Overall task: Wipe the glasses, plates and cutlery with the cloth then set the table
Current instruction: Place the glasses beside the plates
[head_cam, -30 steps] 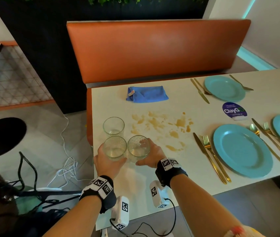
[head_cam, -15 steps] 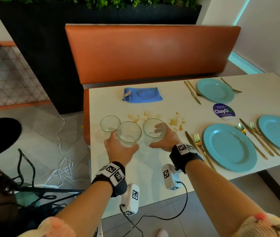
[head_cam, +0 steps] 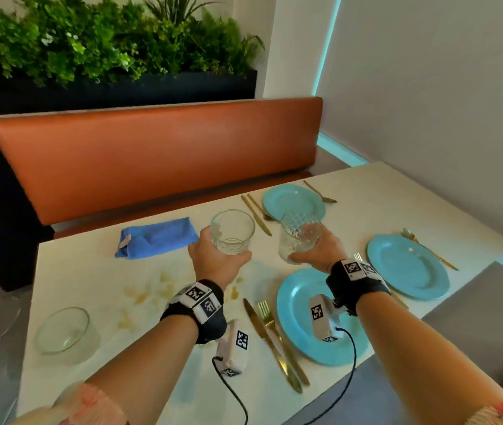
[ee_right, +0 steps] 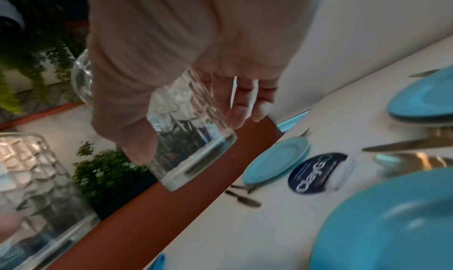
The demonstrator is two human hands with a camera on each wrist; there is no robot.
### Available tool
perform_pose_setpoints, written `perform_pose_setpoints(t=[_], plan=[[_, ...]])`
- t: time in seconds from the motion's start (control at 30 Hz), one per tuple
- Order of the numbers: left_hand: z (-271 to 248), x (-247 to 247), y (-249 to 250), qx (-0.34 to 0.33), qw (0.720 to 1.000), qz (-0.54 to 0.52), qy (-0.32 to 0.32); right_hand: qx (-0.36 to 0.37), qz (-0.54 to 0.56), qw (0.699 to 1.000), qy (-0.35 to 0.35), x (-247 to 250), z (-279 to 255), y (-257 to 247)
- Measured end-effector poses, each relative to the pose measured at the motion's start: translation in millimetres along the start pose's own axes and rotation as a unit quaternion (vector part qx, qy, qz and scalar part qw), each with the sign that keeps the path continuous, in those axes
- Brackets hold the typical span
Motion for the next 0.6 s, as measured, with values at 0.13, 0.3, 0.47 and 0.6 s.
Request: perform_pose_setpoints(t=[0.13, 0.3, 0.47, 0.6], plan=[[40.2, -65.3, 25.7, -0.007, 0.999, 0.011, -0.033, -0.038, 0.031, 0.998, 0.048, 51.3, 61.5, 29.7], [88.1, -142.6, 50.3, -0.004, 0.998, 0.008, -0.068, -0.098, 0.049, 0.991, 0.076, 106.1, 146.1, 73.6], [128.8, -202.8, 53.6, -0.015, 0.995, 0.037, -0.090, -0.177, 0.043, 0.977, 0.110, 136.9, 217.8, 120.0], [157.5, -241.8, 47.9, -0.009, 0.993, 0.041, -0.114, -0.231, 0.021, 0.965, 0.123, 146.9, 262.7, 151.4]])
Point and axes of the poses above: each hand's wrist, its own z-axis towards the middle knuckle, its own x-axis out of the back of the hand, y = z × x, the point moved 1 cm from there along z, towards the middle knuckle, and after that the axes turned 9 degrees about -x, right-handed, at the moved point
